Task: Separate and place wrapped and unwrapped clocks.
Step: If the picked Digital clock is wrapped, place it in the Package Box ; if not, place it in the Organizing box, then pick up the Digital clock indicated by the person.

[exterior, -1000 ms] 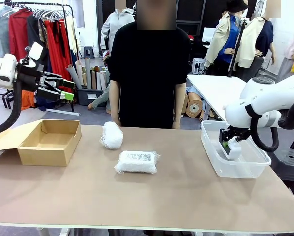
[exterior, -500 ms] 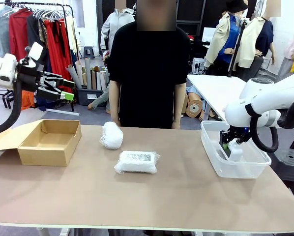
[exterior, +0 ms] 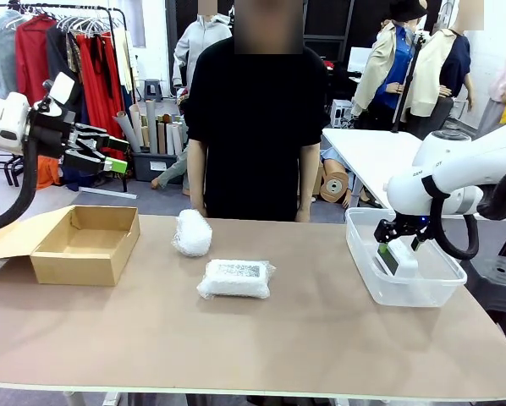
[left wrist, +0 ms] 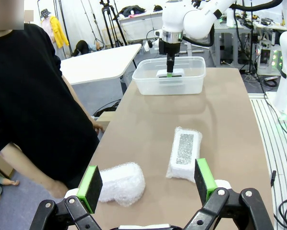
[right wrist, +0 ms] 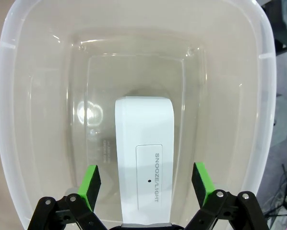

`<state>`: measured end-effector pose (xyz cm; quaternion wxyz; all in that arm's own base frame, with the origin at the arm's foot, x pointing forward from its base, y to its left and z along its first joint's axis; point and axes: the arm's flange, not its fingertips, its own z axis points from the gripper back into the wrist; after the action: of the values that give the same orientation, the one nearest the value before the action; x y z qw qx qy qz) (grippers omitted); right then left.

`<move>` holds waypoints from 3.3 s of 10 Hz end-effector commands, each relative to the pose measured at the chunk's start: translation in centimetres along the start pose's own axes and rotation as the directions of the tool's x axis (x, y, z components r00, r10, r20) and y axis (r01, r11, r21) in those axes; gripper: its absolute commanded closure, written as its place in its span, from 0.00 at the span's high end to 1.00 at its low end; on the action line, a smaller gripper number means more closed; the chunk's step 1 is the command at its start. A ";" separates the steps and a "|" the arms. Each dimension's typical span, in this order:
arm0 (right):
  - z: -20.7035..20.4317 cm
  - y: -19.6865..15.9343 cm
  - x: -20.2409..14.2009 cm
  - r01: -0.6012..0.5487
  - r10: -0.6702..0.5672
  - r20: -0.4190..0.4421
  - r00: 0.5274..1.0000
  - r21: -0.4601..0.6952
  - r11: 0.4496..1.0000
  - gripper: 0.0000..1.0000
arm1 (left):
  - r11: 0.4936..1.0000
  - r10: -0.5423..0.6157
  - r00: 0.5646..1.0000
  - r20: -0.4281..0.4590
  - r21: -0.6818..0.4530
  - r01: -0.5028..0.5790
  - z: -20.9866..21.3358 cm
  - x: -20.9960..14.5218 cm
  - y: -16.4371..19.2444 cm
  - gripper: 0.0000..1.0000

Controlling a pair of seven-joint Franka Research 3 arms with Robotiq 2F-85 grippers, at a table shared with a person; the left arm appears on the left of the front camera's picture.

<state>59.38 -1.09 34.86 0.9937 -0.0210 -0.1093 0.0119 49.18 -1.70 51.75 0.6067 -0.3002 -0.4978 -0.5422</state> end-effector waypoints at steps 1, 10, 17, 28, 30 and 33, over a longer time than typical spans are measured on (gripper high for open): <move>0.5 -0.5 0.6 -0.008 0.008 -0.002 1.000 0.015 1.000 1.00 | 1.000 -0.004 1.000 -0.003 0.009 0.004 0.0 0.2 -0.1 1.00; 0.3 -0.1 0.3 0.003 -0.003 0.002 1.000 0.000 1.000 1.00 | 1.000 -0.004 1.000 -0.003 0.009 0.004 0.0 0.2 -0.1 1.00; 7.2 -0.2 0.2 -0.154 0.149 0.042 0.988 0.144 0.978 1.00 | 1.000 -0.004 1.000 -0.003 0.009 0.004 0.0 0.2 -0.1 1.00; 18.4 -9.6 -0.1 -0.859 0.490 0.708 0.508 0.457 0.229 1.00 | 1.000 -0.004 1.000 -0.003 0.009 0.004 0.0 0.2 -0.1 1.00; 17.1 -10.7 -1.5 -0.899 0.460 0.773 0.438 0.377 0.222 1.00 | 1.000 -0.004 1.000 -0.003 0.009 0.004 0.0 0.2 -0.1 1.00; 16.7 -10.9 -1.4 -0.927 0.386 0.843 0.375 0.335 0.169 1.00 | 1.000 -0.004 1.000 -0.003 0.009 0.004 0.0 0.2 -0.1 1.00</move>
<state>54.46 -11.68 51.43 0.6922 0.3570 -0.3366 0.5293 49.18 -1.69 51.73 0.6069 -0.3002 -0.4977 -0.5421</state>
